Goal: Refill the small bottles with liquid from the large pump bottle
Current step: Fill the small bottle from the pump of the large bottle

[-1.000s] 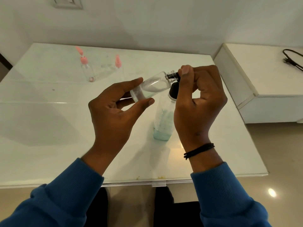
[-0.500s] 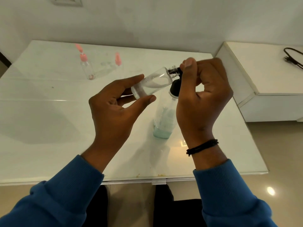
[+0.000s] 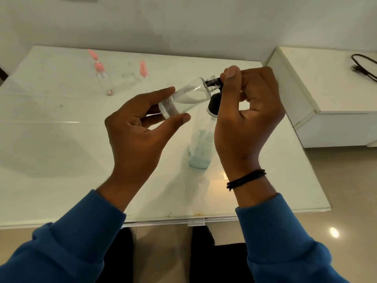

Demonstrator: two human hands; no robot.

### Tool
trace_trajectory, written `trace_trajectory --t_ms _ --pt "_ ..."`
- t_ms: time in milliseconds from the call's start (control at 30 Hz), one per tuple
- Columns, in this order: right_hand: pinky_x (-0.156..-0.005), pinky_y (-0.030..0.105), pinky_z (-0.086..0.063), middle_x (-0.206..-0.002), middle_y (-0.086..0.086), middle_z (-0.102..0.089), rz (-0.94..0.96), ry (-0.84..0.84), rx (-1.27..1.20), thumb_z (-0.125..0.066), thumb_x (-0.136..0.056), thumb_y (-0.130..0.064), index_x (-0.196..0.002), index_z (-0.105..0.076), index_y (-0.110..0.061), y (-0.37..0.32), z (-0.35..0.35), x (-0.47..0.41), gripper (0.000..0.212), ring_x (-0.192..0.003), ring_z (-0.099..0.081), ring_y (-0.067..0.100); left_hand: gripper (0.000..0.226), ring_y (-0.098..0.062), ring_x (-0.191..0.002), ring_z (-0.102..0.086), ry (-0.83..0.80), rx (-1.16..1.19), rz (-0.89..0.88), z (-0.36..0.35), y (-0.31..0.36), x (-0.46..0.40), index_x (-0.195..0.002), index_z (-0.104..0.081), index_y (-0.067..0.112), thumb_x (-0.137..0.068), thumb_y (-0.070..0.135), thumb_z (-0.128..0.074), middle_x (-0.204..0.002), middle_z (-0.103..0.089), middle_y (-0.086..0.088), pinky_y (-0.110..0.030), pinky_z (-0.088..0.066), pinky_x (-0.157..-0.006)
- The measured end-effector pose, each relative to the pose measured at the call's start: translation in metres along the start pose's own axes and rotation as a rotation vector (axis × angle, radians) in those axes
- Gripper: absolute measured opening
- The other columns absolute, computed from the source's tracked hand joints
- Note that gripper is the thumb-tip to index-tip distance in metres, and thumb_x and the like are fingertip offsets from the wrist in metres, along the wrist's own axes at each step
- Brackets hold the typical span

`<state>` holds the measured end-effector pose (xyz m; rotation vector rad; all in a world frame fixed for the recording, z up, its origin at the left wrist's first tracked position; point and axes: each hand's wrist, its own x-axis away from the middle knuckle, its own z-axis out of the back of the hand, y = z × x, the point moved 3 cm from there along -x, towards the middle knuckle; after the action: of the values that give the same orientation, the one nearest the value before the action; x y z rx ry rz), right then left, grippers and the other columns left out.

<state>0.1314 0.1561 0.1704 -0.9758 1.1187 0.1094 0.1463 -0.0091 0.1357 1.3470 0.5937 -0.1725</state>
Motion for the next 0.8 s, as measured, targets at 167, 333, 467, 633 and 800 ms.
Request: trace_trajectory --t_ms 167,333,467,633,800 --pt "-0.061 0.05 -0.045 -0.076 -0.004 -0.057 -0.008 -0.007 -0.01 -0.059 -0.098 -0.01 -0.071 -0.066 -0.003 0.0013 -0.0007 0.0017 0.029 -0.068 -0.053 0.019 0.047 -0.019 -0.107 -0.072 0.0 0.002 0.007 -0.0002 -0.0013 0.0008 -0.122 -0.069 0.006 -0.079 0.014 -0.087 -0.116 -0.073 -0.005 -0.027 -0.061 -0.085" --pt "-0.062 0.049 -0.045 -0.076 -0.008 -0.054 -0.007 0.006 0.011 -0.061 -0.098 -0.01 -0.072 -0.067 -0.005 0.0 0.0008 -0.0017 0.028 -0.069 -0.048 0.012 0.046 -0.02 -0.107 -0.073 0.001 0.004 -0.002 -0.0009 0.0008 -0.0001 -0.121 -0.069 0.006 -0.08 0.013 -0.088 -0.116 -0.073 -0.006 -0.027 -0.061 -0.085" --pt "-0.062 0.05 -0.044 -0.075 -0.003 -0.056 -0.027 -0.008 -0.006 -0.059 -0.099 -0.011 -0.071 -0.065 -0.004 0.0028 -0.0012 0.0041 0.029 -0.068 -0.052 0.022 0.046 -0.018 -0.108 -0.072 0.0 0.002 0.011 -0.0002 -0.0011 0.0004 -0.122 -0.069 0.006 -0.08 0.013 -0.087 -0.117 -0.073 -0.005 -0.026 -0.061 -0.085" --pt "-0.063 0.047 -0.044 -0.075 -0.01 -0.055 -0.006 0.006 0.015 -0.061 -0.097 -0.01 -0.069 -0.066 -0.006 -0.0012 0.0013 -0.0042 0.029 -0.069 -0.047 0.009 0.047 -0.019 -0.107 -0.073 -0.001 0.0 -0.003 -0.0008 0.0009 0.0001 -0.121 -0.069 0.006 -0.079 0.012 -0.088 -0.116 -0.073 -0.005 -0.027 -0.061 -0.085" --pt "-0.06 0.05 -0.045 -0.075 -0.003 -0.056 -0.021 -0.001 -0.02 -0.06 -0.098 -0.009 -0.07 -0.064 -0.003 0.0023 -0.0026 0.0042 0.029 -0.067 -0.052 0.021 0.046 -0.02 -0.107 -0.072 0.003 -0.017 0.002 0.0004 -0.0016 0.0002 -0.122 -0.07 0.005 -0.08 0.013 -0.088 -0.117 -0.073 -0.007 -0.028 -0.062 -0.085"
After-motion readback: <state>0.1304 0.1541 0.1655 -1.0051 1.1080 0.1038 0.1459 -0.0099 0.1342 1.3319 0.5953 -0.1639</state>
